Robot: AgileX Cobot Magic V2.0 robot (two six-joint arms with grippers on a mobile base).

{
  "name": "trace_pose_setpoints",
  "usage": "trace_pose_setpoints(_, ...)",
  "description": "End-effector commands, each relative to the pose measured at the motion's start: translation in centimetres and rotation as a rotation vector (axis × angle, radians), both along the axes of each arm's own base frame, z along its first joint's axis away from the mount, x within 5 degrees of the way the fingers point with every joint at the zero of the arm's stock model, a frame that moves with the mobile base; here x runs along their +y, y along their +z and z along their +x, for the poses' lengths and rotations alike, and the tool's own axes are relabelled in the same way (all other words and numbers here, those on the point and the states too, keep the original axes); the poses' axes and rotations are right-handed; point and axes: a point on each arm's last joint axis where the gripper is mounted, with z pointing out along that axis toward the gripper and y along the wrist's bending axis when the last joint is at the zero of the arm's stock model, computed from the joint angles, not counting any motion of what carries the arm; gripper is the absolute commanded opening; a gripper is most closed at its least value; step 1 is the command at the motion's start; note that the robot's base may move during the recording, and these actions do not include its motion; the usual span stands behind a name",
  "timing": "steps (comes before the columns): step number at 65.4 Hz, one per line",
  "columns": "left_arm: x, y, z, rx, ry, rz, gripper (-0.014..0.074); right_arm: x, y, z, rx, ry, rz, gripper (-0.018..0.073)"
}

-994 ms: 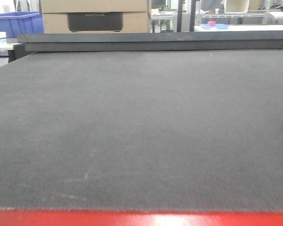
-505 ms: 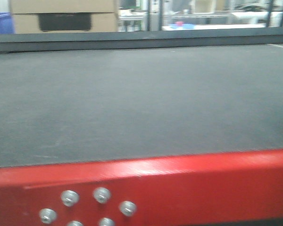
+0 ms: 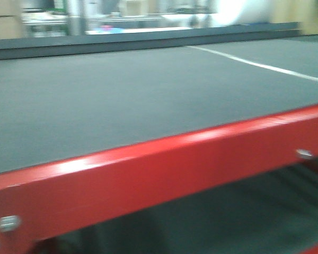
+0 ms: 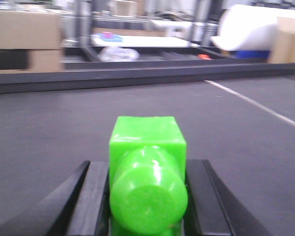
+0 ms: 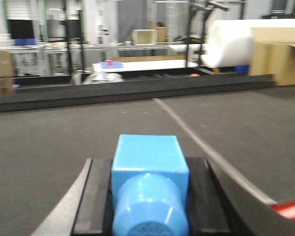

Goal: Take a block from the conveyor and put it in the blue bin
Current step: 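Drive the base away from the table toward the blue bin shelf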

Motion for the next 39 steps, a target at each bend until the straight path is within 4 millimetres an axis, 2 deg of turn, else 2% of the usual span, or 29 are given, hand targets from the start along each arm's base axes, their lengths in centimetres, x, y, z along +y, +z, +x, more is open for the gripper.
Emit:
trace_pose_setpoints(1, 0.01, 0.21, -0.04, -0.024, 0.002, -0.004, -0.0111, -0.04, 0.09, -0.06, -0.018, -0.004, -0.009, -0.0162)
trace_pose_setpoints(39, 0.01, 0.21, -0.04, -0.024, 0.002, -0.004, -0.0111, -0.04, 0.09, -0.06, -0.018, -0.004, -0.009, -0.0162)
